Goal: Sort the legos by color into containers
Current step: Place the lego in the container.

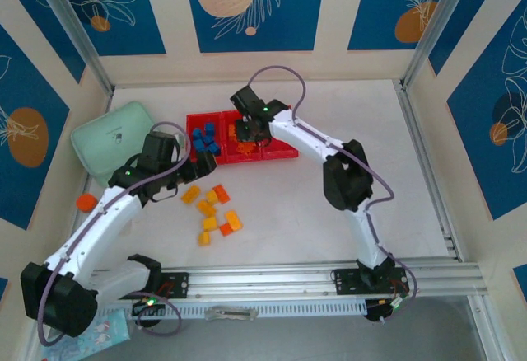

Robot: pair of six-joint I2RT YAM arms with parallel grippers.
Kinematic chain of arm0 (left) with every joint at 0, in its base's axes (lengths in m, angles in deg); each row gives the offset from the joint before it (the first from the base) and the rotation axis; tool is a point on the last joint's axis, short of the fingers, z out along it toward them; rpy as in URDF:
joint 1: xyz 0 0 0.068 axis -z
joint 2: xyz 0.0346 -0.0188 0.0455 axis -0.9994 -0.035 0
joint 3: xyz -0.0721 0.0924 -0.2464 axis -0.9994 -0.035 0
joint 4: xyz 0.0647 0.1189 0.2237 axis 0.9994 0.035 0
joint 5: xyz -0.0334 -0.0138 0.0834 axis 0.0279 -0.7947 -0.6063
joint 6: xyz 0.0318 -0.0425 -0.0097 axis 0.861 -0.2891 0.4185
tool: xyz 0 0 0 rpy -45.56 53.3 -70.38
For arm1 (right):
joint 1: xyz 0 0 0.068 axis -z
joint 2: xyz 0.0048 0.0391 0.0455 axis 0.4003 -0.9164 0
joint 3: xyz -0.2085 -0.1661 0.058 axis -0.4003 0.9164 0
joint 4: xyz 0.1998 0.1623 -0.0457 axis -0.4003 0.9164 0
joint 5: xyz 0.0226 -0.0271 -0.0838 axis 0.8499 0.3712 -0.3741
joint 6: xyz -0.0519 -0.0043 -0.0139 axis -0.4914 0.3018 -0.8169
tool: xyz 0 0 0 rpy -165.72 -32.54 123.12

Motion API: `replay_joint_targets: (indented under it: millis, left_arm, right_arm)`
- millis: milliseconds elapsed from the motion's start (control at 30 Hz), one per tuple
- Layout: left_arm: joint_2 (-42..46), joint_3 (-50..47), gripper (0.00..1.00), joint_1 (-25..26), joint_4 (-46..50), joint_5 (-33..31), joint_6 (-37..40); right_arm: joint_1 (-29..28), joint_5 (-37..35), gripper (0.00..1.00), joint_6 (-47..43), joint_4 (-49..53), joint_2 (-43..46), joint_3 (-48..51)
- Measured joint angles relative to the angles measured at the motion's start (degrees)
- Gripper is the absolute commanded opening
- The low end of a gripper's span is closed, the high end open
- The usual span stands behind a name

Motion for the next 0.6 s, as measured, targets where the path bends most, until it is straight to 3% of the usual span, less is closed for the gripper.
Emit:
replay_joint_targets:
  millis: [133,300,433,600]
  left_arm:
    - [-1.2,0.42,0.99,-0.39,-0.09,0.5,0.52]
    - [-1.99,1.36,0.99,-0.5,-0.42,0.87,0.94]
    - [-1.99,1.6,0.99,-0.57,-0.87,1.33,0.96]
    - [-1.29,1.53,0.99,-0.61,-1.07,2.36,0.9]
  right_arm:
    - [1.55,0.44,0.53,-2.43,1.66,-7.89,-12.09]
    - [2.19,0.74,0.61,-4.42,4.98,-12.0,-20.74]
    - [1.77,1.64,0.63,-4.94,4.68,-8.15,-15.58]
    - [0.68,2.8,0.67,-5.03,3.21,2.93,-0.02]
